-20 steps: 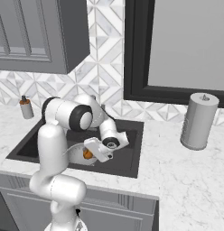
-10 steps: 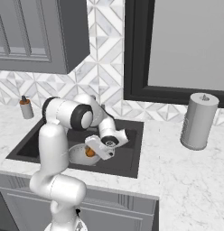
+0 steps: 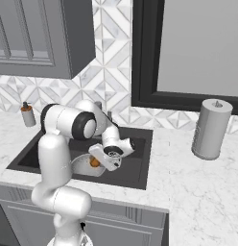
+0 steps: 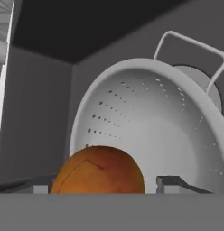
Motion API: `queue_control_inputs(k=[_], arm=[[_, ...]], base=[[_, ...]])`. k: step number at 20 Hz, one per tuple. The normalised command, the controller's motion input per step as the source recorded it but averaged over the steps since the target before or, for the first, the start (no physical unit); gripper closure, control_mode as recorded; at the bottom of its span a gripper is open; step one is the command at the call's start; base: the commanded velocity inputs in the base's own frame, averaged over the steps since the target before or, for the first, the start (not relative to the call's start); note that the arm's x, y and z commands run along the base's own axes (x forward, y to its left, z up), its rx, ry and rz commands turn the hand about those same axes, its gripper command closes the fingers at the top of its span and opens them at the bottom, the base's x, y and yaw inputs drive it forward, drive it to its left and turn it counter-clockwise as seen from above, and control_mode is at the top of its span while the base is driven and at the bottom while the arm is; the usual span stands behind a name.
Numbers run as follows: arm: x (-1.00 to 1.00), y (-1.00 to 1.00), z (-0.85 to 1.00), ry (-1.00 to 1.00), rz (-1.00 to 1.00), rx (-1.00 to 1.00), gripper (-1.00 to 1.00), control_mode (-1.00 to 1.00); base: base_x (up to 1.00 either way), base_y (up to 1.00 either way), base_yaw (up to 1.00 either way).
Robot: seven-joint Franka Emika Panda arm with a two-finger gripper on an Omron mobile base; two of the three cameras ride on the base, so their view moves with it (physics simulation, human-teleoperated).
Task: Put the colander in the sink, put the peach in the colander, and turn on the sink faucet and pour water over the colander.
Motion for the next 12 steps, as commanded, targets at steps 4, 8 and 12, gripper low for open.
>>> queue_control_inputs(k=[4, 8, 12], arm=[[-0.36, -0.03, 0.27, -0.06, -0.04, 0.00, -1.00, -1.00], [-0.20, -0.09, 0.57, -0.08, -0.03, 0.00, -1.00, -1.00], [-0.02, -0.24, 0.85, -0.10, -0.01, 0.00, -1.00, -1.00]], base=[[0.00, 0.00, 0.00], [0.00, 0.00, 0.00], [0.00, 0.00, 0.00]])
